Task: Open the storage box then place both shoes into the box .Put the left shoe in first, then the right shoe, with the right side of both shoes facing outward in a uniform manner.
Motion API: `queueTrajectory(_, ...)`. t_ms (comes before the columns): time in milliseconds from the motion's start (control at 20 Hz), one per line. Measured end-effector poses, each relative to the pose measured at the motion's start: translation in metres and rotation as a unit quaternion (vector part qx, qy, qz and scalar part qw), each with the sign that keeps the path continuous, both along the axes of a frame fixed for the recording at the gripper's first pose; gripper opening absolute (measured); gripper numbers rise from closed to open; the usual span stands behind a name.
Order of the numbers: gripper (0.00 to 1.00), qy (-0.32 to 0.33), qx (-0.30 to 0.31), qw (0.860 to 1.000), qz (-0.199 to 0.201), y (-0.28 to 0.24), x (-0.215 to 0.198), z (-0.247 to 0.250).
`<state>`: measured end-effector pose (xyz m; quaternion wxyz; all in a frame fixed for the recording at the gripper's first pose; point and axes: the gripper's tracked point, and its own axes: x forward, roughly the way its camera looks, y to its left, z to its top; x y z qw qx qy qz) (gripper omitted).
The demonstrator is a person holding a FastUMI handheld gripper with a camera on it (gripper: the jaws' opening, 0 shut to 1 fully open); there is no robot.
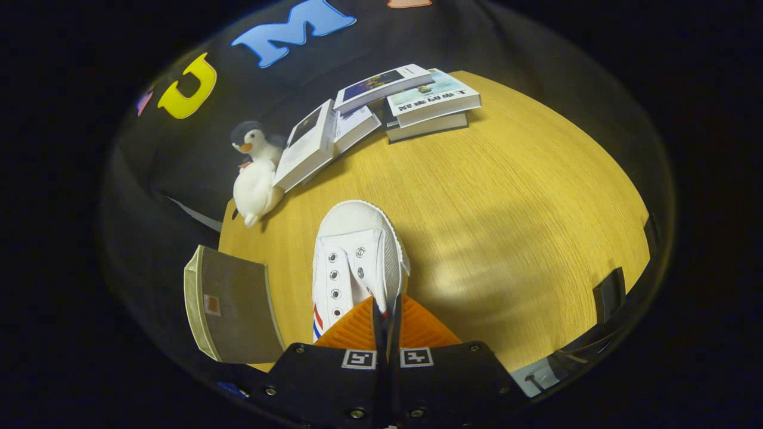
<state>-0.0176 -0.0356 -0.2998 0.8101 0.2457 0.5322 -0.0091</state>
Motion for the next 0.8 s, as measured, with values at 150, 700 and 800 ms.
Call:
queueTrajectory(150,0.0,-0.012,0.009,1.0,0.015,0.029,0.008,0.024)
queueTrajectory(700,0.0,-0.047,0.028,0.994,0.094,0.16,0.031,0.088)
queueTrajectory(800,0.0,-0.051,0.031,0.992,0.109,0.185,0.032,0.096)
